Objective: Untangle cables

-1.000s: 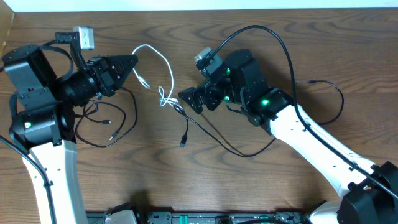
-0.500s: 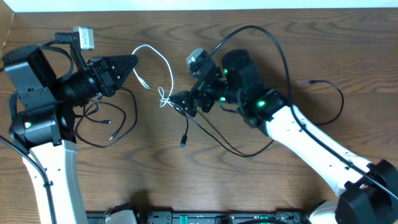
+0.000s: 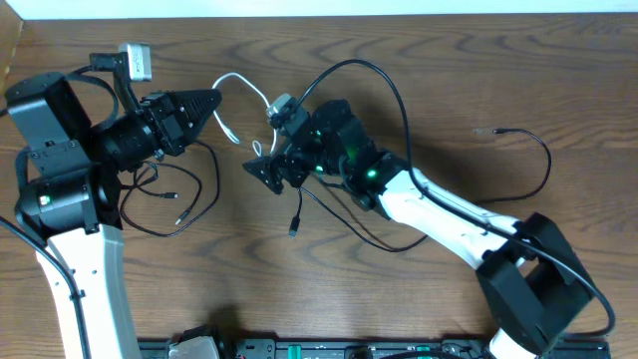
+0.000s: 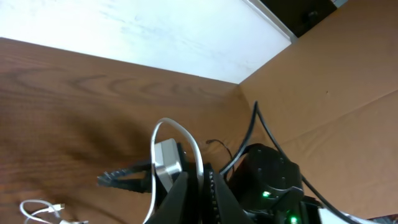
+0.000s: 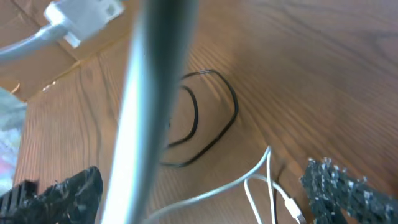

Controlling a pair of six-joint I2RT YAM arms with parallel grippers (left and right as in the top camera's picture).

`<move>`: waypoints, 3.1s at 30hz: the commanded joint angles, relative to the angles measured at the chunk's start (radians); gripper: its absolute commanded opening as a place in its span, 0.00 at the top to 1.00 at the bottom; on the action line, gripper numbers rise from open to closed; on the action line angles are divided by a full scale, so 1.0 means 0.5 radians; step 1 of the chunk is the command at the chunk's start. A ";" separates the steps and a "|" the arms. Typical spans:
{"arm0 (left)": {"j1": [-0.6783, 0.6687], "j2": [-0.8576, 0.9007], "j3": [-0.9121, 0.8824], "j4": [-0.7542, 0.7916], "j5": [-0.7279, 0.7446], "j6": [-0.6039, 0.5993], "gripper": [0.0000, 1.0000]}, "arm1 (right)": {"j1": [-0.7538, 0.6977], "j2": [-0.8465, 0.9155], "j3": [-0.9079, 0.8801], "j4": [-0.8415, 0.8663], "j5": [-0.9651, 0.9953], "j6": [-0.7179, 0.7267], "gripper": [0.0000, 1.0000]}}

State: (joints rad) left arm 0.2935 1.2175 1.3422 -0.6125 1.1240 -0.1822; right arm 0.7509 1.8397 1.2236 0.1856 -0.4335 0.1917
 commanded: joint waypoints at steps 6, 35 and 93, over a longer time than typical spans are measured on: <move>0.003 -0.008 -0.002 -0.014 0.034 0.035 0.92 | 0.024 0.026 0.015 0.105 0.035 0.105 0.81; 0.003 -0.008 -0.002 -0.082 0.032 0.190 0.86 | -0.290 -0.179 0.143 -1.072 0.678 0.019 0.99; 0.003 -0.008 -0.002 -0.294 0.024 0.380 0.75 | -0.771 -1.059 0.613 -1.478 0.140 0.050 0.99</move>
State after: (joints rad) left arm 0.2928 1.2175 1.3422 -0.7586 1.1240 -0.0174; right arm 0.3878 1.3544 1.4750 -0.5102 -0.5320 0.2573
